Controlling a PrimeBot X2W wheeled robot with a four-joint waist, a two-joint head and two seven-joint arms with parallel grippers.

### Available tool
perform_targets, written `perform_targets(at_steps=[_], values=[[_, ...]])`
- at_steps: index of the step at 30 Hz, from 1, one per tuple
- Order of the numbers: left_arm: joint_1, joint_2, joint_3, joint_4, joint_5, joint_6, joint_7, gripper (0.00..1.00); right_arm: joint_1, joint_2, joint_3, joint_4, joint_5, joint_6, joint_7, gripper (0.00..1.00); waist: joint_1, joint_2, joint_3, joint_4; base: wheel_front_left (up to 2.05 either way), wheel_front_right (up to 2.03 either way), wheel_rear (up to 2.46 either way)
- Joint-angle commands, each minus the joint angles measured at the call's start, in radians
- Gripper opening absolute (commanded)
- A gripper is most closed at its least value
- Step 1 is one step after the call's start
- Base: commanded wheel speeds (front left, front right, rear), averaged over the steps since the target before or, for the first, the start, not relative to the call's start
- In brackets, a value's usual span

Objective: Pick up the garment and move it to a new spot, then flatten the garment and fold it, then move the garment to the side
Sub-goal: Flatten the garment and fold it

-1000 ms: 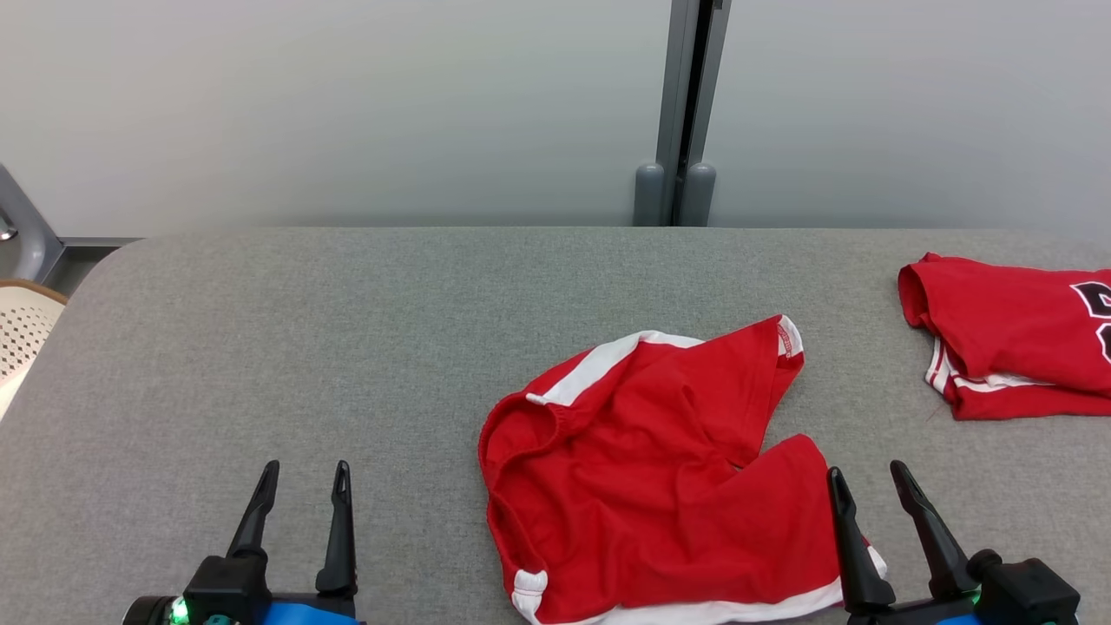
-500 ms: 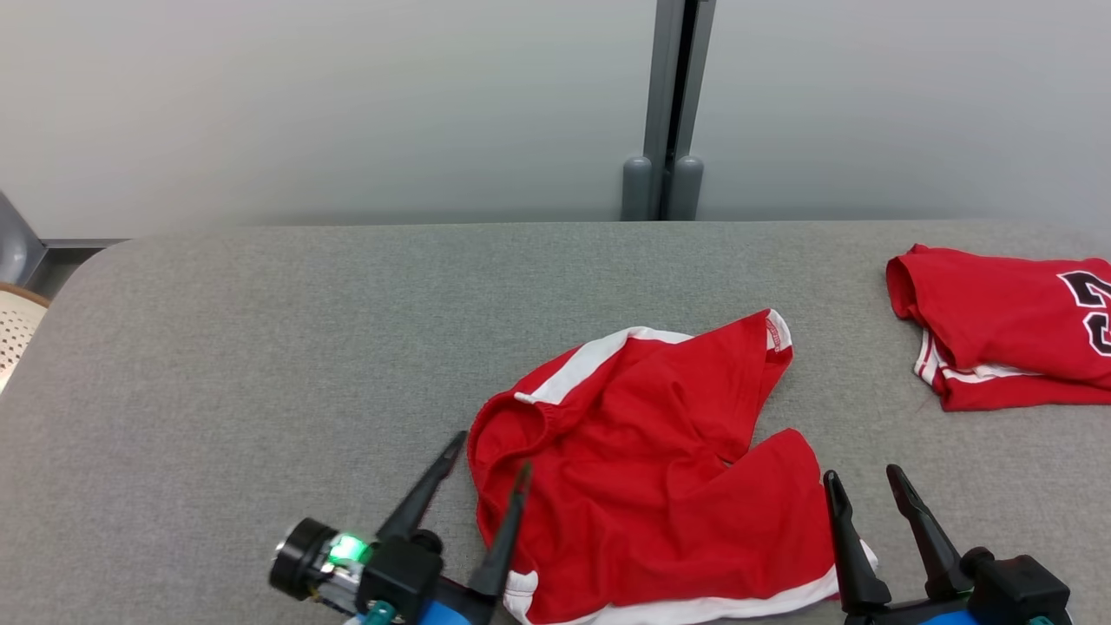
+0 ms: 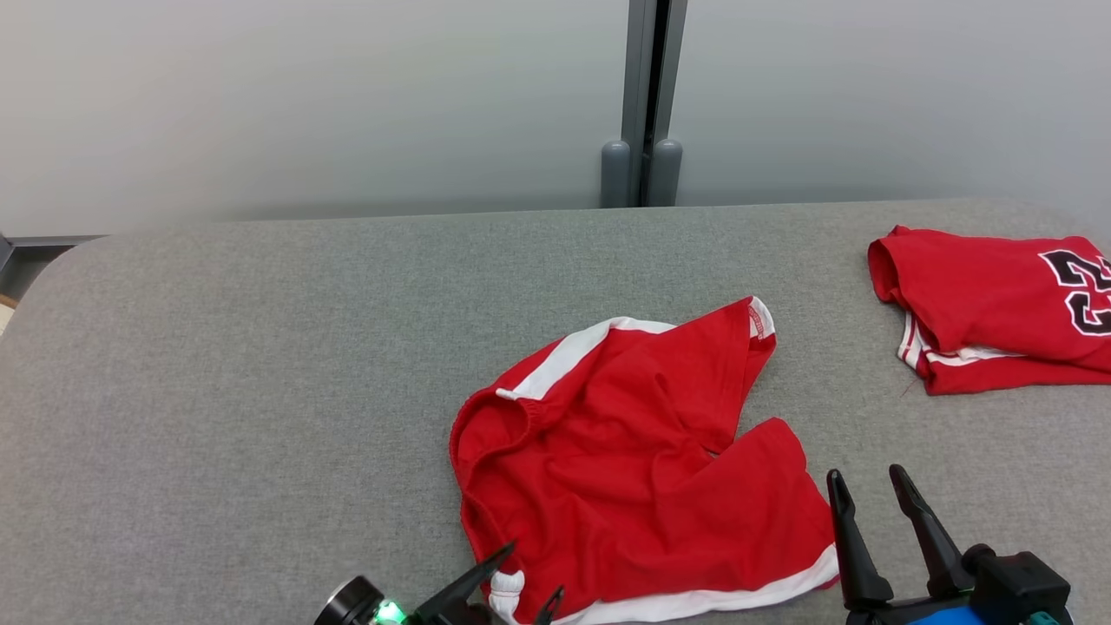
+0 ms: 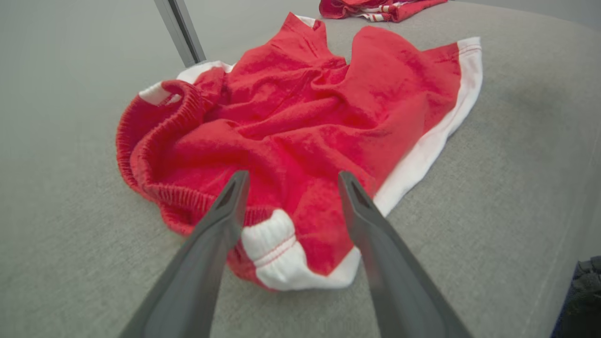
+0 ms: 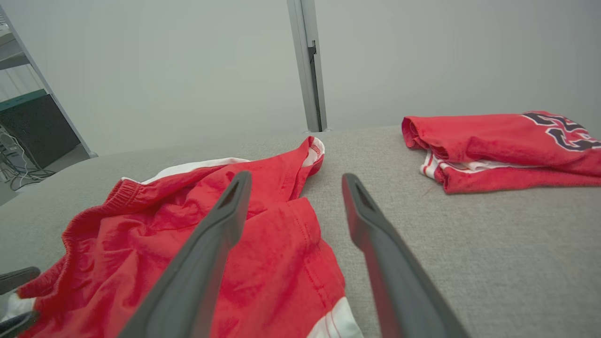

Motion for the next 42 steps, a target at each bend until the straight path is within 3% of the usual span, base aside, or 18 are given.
perform_targets(at_steps=[1,15,16,17,18,24,35,36,37,42], values=[[-0.023,0.013,-0.016,0.038,-0.011,-0.001,0.006,1.0,-0.014,0.0,-0.003,0.004,0.002,0.0,-0.003,1.0,-0.0001,-0.0001,0.003,0.0,0.0,0.0,0.0],[-0.031,0.002,-0.034,0.189,-0.07,0.0,0.038,0.98,-0.015,0.0,-0.015,0.009,0.008,0.0,-0.003,1.0,-0.0001,-0.0001,0.007,0.005,0.0,0.0,0.0],[-0.034,-0.002,-0.038,0.197,-0.078,0.0,0.039,0.45,-0.017,0.0,-0.013,0.01,0.009,0.0,-0.003,1.0,-0.0001,-0.0001,0.007,0.005,0.0,0.0,0.0],[-0.039,-0.008,-0.037,0.203,-0.092,0.0,0.038,0.18,-0.019,0.0,-0.012,0.011,0.01,0.0,-0.003,1.0,-0.0001,-0.0001,0.007,0.006,0.0,0.0,0.0],[-0.041,-0.017,-0.03,0.208,-0.114,0.0,0.034,0.0,-0.021,0.0,-0.01,0.011,0.01,0.0,-0.003,1.0,-0.0001,-0.0001,0.007,0.006,0.0,0.0,0.0],[-0.066,-0.029,0.049,0.229,-0.203,0.007,0.007,0.0,-0.012,0.0,-0.022,0.023,0.005,0.0,-0.003,1.0,-0.0001,-0.0001,0.002,0.016,0.0,0.0,0.0],[-0.015,0.02,0.212,0.202,-0.268,0.055,-0.004,0.0,-0.005,0.0,-0.071,0.074,-0.012,0.0,-0.003,1.0,-0.0001,-0.0001,-0.005,0.034,0.0,0.0,0.0],[-0.01,0.019,0.22,0.187,-0.264,0.054,-0.004,0.33,-0.006,0.0,-0.073,0.077,-0.012,0.0,-0.003,1.0,-0.0001,-0.0001,-0.006,0.035,0.0,0.0,0.0],[-0.002,0.016,0.231,0.176,-0.262,0.054,-0.005,1.0,-0.006,0.0,-0.073,0.08,-0.012,0.0,-0.003,1.0,-0.0001,-0.0001,-0.008,0.035,0.0,0.0,0.0],[0.049,-0.006,0.302,0.058,-0.221,0.062,-0.005,1.0,-0.002,0.0,-0.072,0.089,-0.003,0.0,-0.003,1.0,-0.0001,-0.0001,-0.025,0.038,0.0,0.0,0.0]])
